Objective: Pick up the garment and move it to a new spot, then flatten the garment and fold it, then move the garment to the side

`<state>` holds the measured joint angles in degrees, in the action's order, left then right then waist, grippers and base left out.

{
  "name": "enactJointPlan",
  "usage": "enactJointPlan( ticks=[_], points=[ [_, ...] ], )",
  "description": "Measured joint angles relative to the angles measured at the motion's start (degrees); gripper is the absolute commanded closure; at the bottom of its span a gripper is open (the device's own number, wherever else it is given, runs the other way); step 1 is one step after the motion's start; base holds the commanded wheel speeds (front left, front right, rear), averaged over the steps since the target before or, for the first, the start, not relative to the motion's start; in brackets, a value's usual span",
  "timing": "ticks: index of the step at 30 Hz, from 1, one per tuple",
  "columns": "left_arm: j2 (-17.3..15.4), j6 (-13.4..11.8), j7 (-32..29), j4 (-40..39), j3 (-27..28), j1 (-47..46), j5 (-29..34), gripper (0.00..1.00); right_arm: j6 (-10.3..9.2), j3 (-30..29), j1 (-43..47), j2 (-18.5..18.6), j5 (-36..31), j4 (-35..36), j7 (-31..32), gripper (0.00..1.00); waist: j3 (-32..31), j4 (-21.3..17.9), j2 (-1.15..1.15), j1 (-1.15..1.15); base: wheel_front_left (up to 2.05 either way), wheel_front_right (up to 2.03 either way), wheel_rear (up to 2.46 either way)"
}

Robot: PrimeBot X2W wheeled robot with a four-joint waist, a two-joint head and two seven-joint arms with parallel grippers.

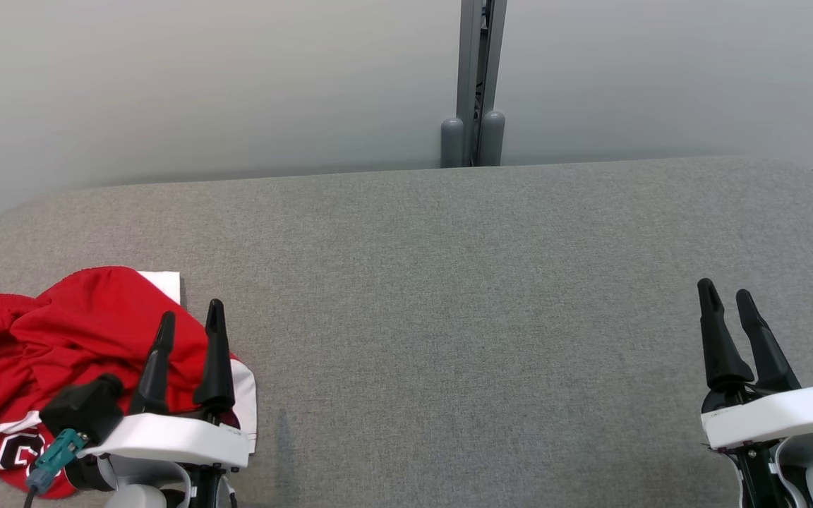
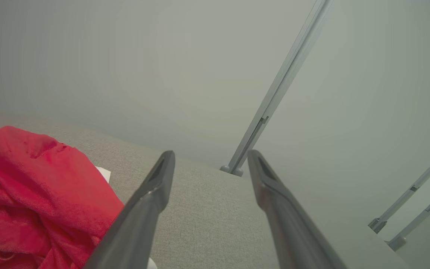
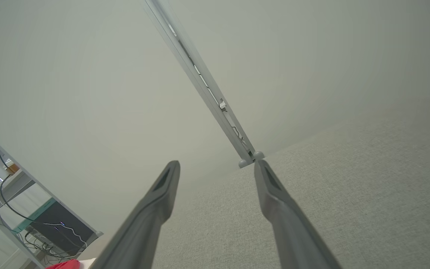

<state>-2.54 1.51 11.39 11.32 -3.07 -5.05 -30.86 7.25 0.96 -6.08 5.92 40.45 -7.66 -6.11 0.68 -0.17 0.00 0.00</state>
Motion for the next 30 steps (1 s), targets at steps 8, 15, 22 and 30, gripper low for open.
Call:
enactJointPlan(
  ticks=[8,15,22,30],
  points=[
    [-0.04,-1.33,0.71,2.02,-0.41,-0.01,7.19,0.00,0.01,1.26,0.36,0.32,-5.98,0.31,-1.56,0.00,0.00,-0.08,0.00,0.00,0.00,0.00,0.00],
    [-0.07,-2.09,1.15,2.91,-0.44,-0.12,11.38,0.00,0.02,1.69,0.52,0.34,-9.58,0.02,-2.82,0.00,-0.01,-0.02,0.00,0.00,0.00,0.00,0.00],
    [-0.09,-2.58,1.70,3.08,-0.55,-0.25,15.10,0.00,0.07,2.27,0.57,0.46,-12.92,-0.31,-4.05,0.00,-0.08,0.10,0.00,0.00,0.00,0.00,0.00],
    [-0.11,-2.92,2.11,3.01,-0.62,-0.27,18.52,0.00,0.08,3.09,0.70,0.57,-15.70,-0.25,-5.22,0.00,-0.08,0.18,0.00,0.00,0.00,0.00,0.00]
  ],
)
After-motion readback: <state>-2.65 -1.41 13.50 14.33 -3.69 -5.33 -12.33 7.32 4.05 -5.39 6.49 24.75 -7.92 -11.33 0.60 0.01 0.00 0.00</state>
